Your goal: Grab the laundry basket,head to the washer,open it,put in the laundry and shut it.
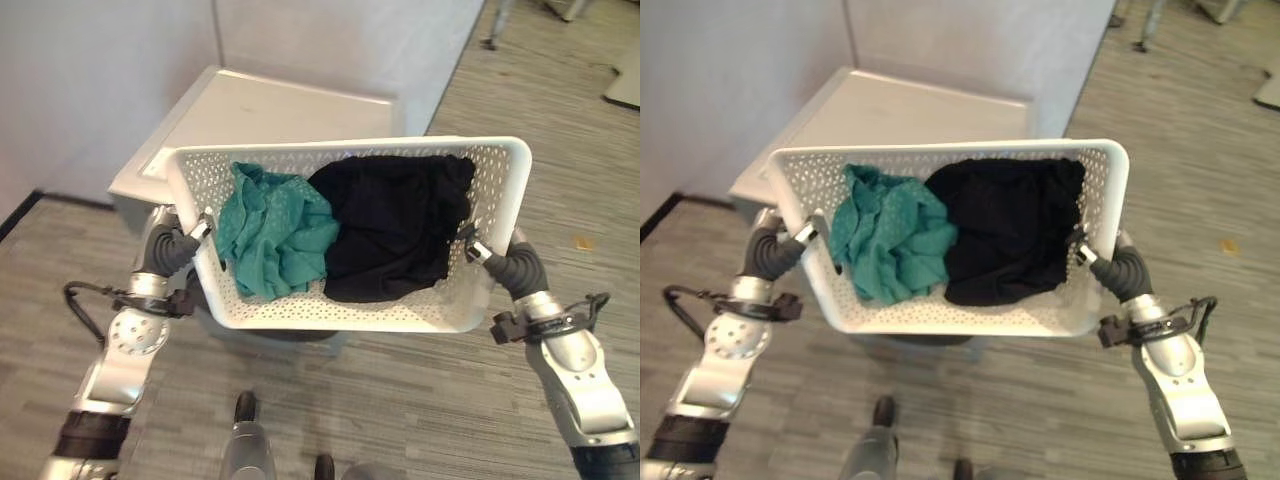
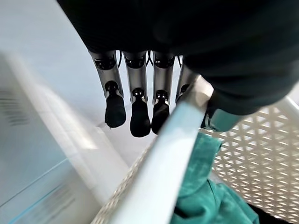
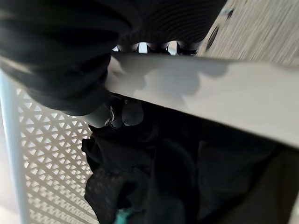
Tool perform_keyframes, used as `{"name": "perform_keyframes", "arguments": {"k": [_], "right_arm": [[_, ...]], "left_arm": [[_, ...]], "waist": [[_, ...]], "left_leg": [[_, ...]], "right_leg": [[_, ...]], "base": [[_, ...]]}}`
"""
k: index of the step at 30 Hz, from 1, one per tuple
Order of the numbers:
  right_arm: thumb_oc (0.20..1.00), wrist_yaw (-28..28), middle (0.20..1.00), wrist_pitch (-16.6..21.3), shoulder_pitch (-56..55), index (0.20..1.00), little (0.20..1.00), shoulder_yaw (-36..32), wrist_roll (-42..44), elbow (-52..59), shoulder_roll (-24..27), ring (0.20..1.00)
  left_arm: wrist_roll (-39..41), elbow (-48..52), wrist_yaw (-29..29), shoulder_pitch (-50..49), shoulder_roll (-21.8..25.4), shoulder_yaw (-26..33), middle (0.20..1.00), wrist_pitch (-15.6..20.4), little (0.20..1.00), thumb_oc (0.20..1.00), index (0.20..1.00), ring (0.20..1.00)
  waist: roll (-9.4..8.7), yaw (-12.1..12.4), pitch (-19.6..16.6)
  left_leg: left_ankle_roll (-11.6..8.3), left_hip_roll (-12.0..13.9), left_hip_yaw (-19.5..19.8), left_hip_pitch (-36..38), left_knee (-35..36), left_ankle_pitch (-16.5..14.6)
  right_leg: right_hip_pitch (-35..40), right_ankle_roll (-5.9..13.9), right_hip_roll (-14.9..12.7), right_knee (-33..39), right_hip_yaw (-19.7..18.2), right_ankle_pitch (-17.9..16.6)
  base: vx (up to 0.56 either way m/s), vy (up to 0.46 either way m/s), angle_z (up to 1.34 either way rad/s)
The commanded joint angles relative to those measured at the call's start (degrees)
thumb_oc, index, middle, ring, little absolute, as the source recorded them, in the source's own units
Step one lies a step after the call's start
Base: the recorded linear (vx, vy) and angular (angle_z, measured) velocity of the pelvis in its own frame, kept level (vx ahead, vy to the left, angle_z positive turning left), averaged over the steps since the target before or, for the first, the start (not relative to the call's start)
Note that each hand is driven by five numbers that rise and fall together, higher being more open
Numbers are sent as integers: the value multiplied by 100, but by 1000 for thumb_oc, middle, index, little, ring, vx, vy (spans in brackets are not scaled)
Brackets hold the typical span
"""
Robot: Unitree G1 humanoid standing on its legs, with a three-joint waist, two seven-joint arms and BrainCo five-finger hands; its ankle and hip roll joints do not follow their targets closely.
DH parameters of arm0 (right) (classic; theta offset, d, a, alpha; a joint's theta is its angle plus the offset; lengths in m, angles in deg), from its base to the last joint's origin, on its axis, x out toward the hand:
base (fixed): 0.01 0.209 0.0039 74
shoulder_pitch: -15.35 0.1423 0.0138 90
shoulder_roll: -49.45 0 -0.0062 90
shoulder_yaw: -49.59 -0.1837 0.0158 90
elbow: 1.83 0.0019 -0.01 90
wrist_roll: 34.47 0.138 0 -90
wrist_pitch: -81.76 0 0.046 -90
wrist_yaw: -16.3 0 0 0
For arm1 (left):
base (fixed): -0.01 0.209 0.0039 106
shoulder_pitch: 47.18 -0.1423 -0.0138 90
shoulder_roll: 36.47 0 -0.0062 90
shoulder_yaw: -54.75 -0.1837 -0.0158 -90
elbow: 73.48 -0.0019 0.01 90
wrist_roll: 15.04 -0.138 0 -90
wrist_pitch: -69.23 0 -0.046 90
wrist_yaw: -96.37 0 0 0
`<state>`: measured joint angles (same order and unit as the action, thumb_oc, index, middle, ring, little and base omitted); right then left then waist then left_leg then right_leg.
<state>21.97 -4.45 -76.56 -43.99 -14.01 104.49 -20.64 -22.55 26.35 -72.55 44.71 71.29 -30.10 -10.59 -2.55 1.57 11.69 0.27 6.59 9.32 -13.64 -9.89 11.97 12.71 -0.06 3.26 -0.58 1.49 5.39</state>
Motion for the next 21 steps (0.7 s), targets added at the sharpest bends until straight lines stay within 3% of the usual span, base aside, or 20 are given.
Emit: {"name": "perform_keyframes", "arguments": {"k": [1, 5, 10, 16, 18, 19, 21], "right_arm": [[200, -119, 200, 529, -103, 200, 200, -1175, 446, -162, 334, 200], [200, -55, 200, 370, 516, 200, 200, -654, 636, -673, 719, 200], [200, -263, 200, 160, 1355, 200, 200, -178, 542, -1599, 1228, 200], [200, -493, 200, -192, 3042, 200, 200, 1003, 437, -3337, 1741, 200], [200, -418, 200, -461, 3960, 200, 200, 1805, 279, -4363, 1770, 200], [200, -417, 200, -447, 4009, 200, 200, 1827, 286, -4408, 1767, 200], [200, -373, 200, -584, 4533, 200, 200, 2256, 158, -4855, 1733, 200]], "left_arm": [[64, -500, 874, -246, 478, 2272, 200, -199, 200, 200, 200, 200], [12, -540, 951, -184, 758, 2377, 200, -205, 200, 200, 200, 200], [-13, -727, 1082, 608, 1307, 1987, 200, -271, 200, 200, 200, 200], [615, -1454, 826, 1927, 2054, 827, 200, -291, 200, 200, 200, 200], [1110, -2165, 577, 2824, 2337, -68, 200, -343, 200, 200, 200, 200], [1121, -2220, 585, 2893, 2351, -112, 200, -327, 200, 200, 200, 200], [1216, -2668, 490, 3525, 2467, -754, 200, -400, 200, 200, 200, 200]], "waist": [[-153, 129, -381], [-136, 402, -585], [-186, 540, -700], [-201, 640, -748], [-179, 614, -748], [-182, 613, -733], [-172, 567, -712]], "left_leg": [[-739, 355, -227, 1079, 644, -1088], [-670, 206, -316, 1405, 811, -1216], [-604, 100, -443, 1544, 898, -1273], [-517, -15, -451, 1636, 912, -1325], [-501, -25, -457, 1651, 919, -1314], [-501, -25, -453, 1649, 919, -1313], [-489, -29, -455, 1647, 925, -1306]], "right_leg": [[-922, 346, -595, 60, 227, -427], [-851, 466, -833, 135, 54, -523], [-750, 610, -1042, 227, 124, -573], [-688, 703, -1155, 225, 161, -592], [-668, 718, -1162, 206, 211, -583], [-668, 718, -1162, 205, 216, -582], [-689, 732, -1160, 170, 223, -579]], "base": [[137, 184, -59], [125, 157, -39], [63, 84, -10], [31, 49, 10], [36, 34, 2], [30, 25, 4], [20, 25, 2]]}}
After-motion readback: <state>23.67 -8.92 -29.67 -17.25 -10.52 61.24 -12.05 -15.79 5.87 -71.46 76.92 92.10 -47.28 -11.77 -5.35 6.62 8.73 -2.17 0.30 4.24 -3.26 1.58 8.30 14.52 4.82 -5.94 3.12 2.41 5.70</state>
